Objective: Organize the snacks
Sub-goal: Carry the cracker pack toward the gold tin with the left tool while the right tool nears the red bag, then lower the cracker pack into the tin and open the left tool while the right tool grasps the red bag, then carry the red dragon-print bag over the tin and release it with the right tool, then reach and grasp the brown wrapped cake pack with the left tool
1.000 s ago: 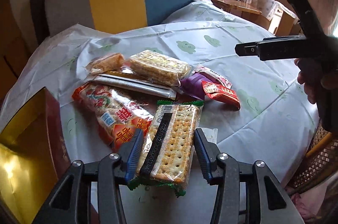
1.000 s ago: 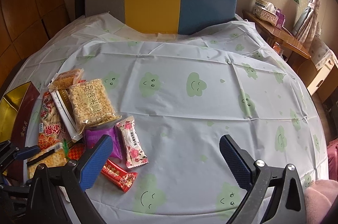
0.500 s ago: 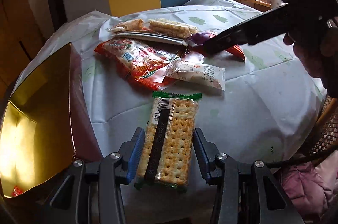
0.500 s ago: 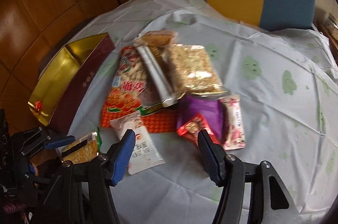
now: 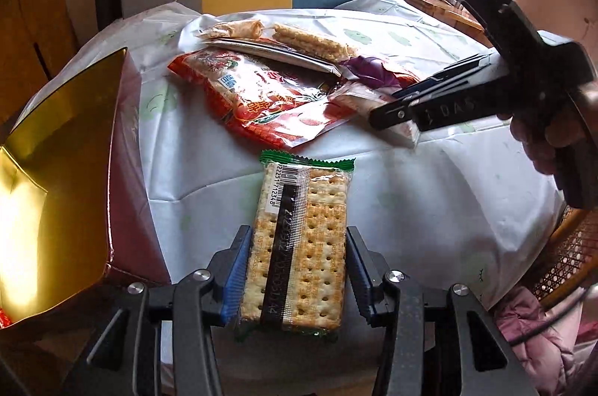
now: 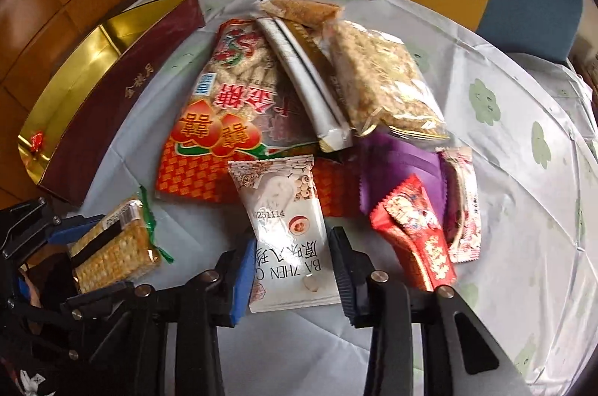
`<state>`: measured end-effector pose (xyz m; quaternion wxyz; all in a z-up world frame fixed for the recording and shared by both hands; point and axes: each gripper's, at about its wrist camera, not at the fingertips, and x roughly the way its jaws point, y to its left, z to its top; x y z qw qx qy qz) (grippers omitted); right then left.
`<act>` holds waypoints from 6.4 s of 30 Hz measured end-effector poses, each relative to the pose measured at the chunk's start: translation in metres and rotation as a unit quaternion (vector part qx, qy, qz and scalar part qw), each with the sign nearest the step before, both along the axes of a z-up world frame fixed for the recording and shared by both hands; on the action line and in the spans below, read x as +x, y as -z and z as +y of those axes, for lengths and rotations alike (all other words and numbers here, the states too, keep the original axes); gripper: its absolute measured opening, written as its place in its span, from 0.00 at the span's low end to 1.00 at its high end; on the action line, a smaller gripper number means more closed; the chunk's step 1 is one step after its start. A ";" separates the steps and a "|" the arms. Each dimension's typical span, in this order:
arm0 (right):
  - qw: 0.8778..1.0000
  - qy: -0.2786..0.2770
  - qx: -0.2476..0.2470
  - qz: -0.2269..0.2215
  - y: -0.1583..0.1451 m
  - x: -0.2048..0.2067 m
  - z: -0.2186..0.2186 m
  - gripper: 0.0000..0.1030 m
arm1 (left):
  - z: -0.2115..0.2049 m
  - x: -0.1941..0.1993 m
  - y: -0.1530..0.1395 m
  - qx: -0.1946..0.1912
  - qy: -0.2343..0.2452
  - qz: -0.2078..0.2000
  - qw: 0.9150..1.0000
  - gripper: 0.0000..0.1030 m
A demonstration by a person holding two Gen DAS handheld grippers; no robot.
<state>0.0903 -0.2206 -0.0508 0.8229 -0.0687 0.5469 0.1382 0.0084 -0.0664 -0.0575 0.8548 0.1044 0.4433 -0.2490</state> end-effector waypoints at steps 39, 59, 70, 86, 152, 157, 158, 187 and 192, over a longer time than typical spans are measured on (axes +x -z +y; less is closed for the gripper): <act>0.996 0.065 0.044 -0.039 -0.028 0.019 0.017 0.55 | 0.096 0.003 -0.079 -0.096 -0.129 -0.064 0.985 0.47; 0.995 0.086 -0.018 -0.051 0.009 0.100 0.098 0.77 | 0.189 0.077 -0.043 -0.057 -0.333 -0.015 0.941 0.48; 0.996 0.073 -0.005 -0.054 0.000 0.095 0.091 0.43 | 0.178 0.060 -0.033 -0.042 -0.334 -0.001 0.942 0.50; 0.907 0.143 0.392 0.061 -0.003 0.066 0.046 0.28 | 0.159 0.035 -0.046 -0.047 -0.305 -0.009 0.951 0.54; 0.997 0.040 0.008 -0.059 -0.060 0.010 -0.005 0.44 | 0.120 0.041 -0.083 -0.031 -0.237 -0.054 0.970 0.54; 0.994 0.098 0.011 -0.054 -0.044 0.012 -0.066 0.44 | 0.084 0.054 -0.088 -0.006 -0.192 -0.047 0.980 0.54; 0.992 0.118 0.020 -0.046 -0.039 0.013 -0.077 0.44 | 0.078 0.055 -0.089 -0.001 -0.186 -0.049 0.981 0.54; 0.977 0.195 0.082 -0.011 -0.046 0.025 -0.108 0.44 | -0.044 0.196 -0.056 0.125 -0.006 0.003 0.992 0.69; 0.975 0.198 0.096 -0.014 -0.049 0.025 -0.110 0.44 | -0.059 0.231 -0.045 0.141 0.018 0.002 0.990 0.81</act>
